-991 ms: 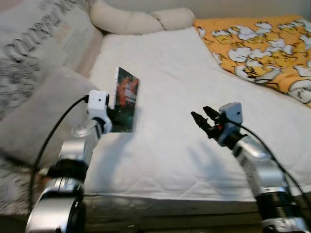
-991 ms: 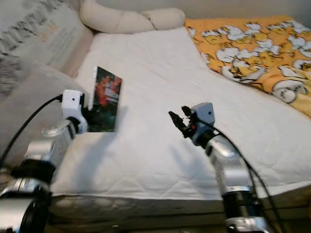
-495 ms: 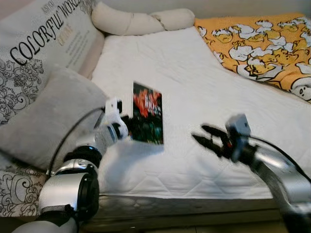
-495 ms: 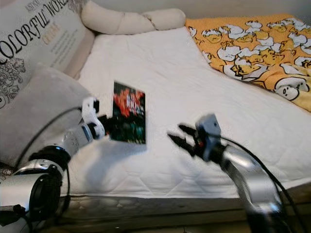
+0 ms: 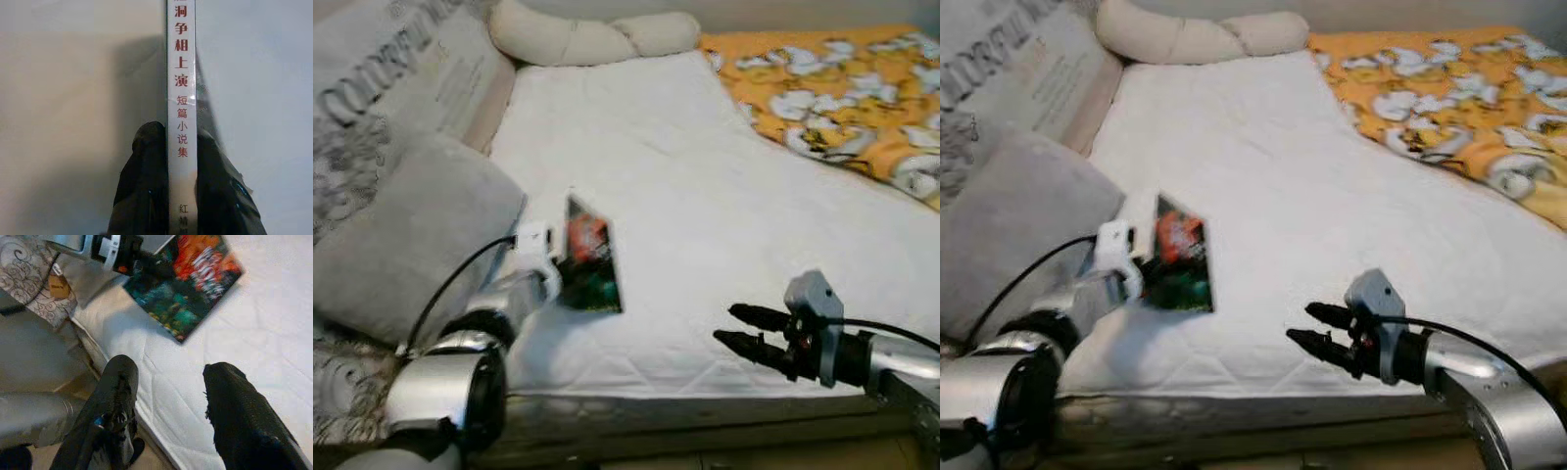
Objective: Clean up the room
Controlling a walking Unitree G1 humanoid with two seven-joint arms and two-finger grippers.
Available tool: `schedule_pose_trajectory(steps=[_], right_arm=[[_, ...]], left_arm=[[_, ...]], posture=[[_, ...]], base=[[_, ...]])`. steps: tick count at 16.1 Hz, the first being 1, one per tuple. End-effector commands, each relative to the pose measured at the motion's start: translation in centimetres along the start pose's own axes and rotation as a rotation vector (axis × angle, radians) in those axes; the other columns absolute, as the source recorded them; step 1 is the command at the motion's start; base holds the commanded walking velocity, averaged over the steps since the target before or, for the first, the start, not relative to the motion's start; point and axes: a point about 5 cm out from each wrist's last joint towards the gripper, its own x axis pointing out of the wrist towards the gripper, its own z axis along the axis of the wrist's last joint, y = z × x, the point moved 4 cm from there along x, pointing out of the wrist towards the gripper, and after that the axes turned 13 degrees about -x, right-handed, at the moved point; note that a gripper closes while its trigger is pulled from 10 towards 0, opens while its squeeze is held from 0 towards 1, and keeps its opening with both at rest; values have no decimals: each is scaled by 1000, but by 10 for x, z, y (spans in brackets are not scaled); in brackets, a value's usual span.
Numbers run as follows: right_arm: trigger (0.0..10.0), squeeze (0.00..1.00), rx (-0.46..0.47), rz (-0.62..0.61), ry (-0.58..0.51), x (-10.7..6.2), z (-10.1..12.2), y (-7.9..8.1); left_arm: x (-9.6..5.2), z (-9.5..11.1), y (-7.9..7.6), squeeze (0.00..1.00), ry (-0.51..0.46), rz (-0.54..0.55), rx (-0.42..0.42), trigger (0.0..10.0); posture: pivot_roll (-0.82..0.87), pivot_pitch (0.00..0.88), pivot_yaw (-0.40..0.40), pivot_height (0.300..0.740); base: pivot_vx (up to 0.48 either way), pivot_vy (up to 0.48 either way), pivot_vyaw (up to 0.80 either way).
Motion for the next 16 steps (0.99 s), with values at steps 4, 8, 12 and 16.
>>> schedule_pose_trajectory(steps=[4,8,12,16], right_arm=[[10000,0,-25,-6,-8,10,7,9],[10000,0,-12,2,-25,20,10,20],[10000,0,3,-49,-48,30,13,13],[10000,0,-29,-83,-30,44,13,1]], left_arm=[[-1,6,4,0,-6,44,131,10000],[-3,12,11,1000,-28,97,176,10000],[-10,17,33,1000,-36,196,208,10000],[-17,38,42,1000,-111,234,242,10000]], posture=[[-354,0,97,740],[-339,0,89,740],[-306,0,102,740],[-285,0,112,740]], base=[[0,0,0],[0,0,0],[0,0,0],[0,0,0]])
